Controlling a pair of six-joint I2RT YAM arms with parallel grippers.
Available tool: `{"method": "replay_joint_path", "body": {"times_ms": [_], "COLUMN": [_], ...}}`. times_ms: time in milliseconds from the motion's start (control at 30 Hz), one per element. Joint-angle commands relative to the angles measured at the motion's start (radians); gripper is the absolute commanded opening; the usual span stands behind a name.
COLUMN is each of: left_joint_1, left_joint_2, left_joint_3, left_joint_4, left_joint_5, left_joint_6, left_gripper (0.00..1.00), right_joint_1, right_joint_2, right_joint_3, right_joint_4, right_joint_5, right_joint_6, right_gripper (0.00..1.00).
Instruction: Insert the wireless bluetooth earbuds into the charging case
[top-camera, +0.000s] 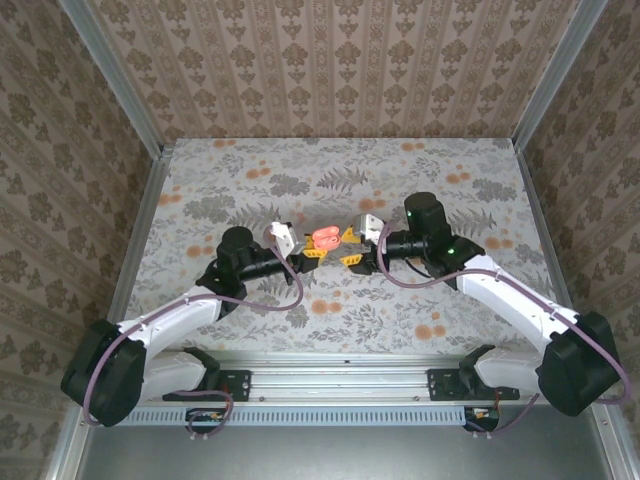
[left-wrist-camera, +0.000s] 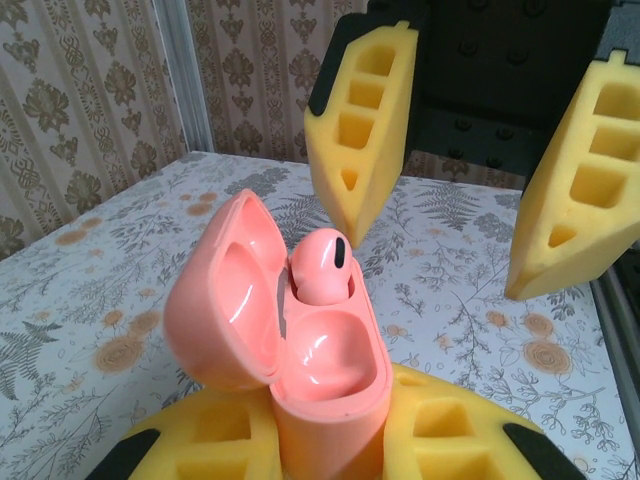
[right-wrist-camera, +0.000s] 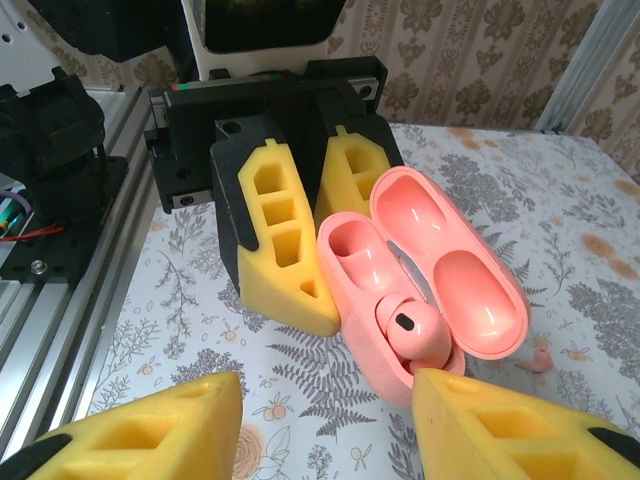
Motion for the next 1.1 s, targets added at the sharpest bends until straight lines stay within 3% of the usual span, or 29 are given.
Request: {"method": "replay_joint_path", "body": {"times_ms": [0, 467, 800, 1067], "left_joint_1": [-0.009, -0.012, -0.012, -0.012], "left_joint_2": [-0.031, -0.04, -0.043, -0.046], "left_joint_3": [0.035, 0.034, 0.033, 0.035], "left_joint_4": [-0.016, -0.024, -0.03, -0.035], "left_joint_5": [0.005, 0.006, 0.005, 0.003], "left_joint_6": [0.029, 0.039, 0.039, 0.048], "left_gripper": [0.14, 0.14, 0.14, 0.14], "right_joint_1": [0.009, 0.055, 0.007, 0.003], "right_joint_2": [0.017, 0.039, -0.064, -0.041], "right_joint_3": [0.034, 0.057, -0.059, -0.062], "right_joint_4": [0.008, -0.035, 0.105, 0.174], "right_joint_5": [-0.008, 0.022, 0.036, 0.059], "right_joint_6": [0.005, -0.03, 0.079, 0.136], "right_gripper": [0.49, 0.48, 0.45, 0.39]}}
